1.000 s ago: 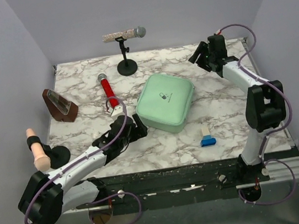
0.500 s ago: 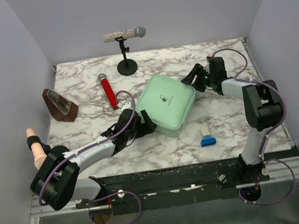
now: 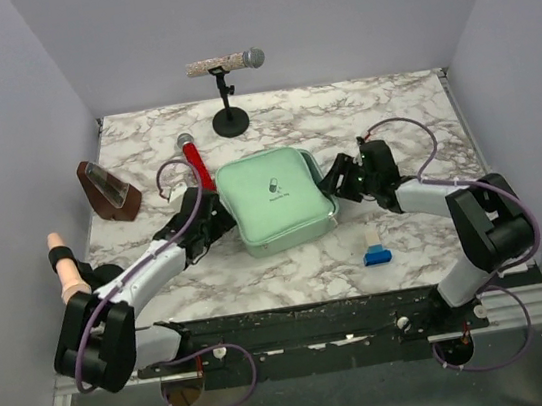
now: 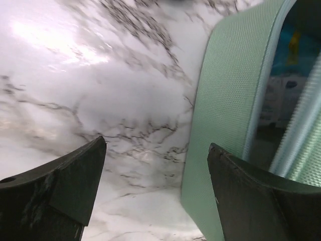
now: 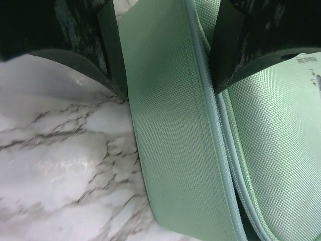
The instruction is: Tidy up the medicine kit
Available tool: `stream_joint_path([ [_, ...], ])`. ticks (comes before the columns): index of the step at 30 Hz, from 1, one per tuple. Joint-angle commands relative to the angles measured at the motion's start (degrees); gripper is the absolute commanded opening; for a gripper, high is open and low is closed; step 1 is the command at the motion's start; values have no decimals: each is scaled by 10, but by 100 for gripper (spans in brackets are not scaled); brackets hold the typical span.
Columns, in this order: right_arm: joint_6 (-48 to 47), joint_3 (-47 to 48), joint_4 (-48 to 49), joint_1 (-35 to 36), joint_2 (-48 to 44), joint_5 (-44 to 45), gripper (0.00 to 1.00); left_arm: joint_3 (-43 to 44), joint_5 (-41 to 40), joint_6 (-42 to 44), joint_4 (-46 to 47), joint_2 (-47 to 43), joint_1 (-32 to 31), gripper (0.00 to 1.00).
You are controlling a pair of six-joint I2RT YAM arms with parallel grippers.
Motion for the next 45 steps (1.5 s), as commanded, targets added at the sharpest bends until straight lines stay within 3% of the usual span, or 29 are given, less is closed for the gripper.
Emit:
stream_joint_path([
  [1, 13, -29, -16, 63, -23, -71, 72, 40, -52, 14, -46, -82, 16, 94],
  [6, -24, -43, -108, 63, -131, 50, 76, 40, -87, 63, -125, -209, 26, 95],
  [12, -65, -68, -134, 63, -232, 45, 79, 33, -71, 79, -126, -306, 26, 95],
  [16, -103, -98, -111, 69, -271, -19, 79, 27, 8, 82, -62, -273, 25, 96],
  [20, -140, -106, -143, 109, -297, -8, 78, 45, 117, 76, 5, -162, 21, 95],
  [24, -150, -113, -182, 170, -323, 54, 79, 61, 105, 68, -10, -101, 5, 93],
  [33, -153, -67, -239, 293, -280, 201, 77, 71, 98, 30, -7, -141, -44, 93],
  [39, -114, -71, -240, 313, -255, 249, 74, 114, 70, 21, -48, -122, -114, 93],
  [45, -99, -55, -238, 317, -235, 300, 74, 88, 84, 9, -8, -122, -118, 93],
])
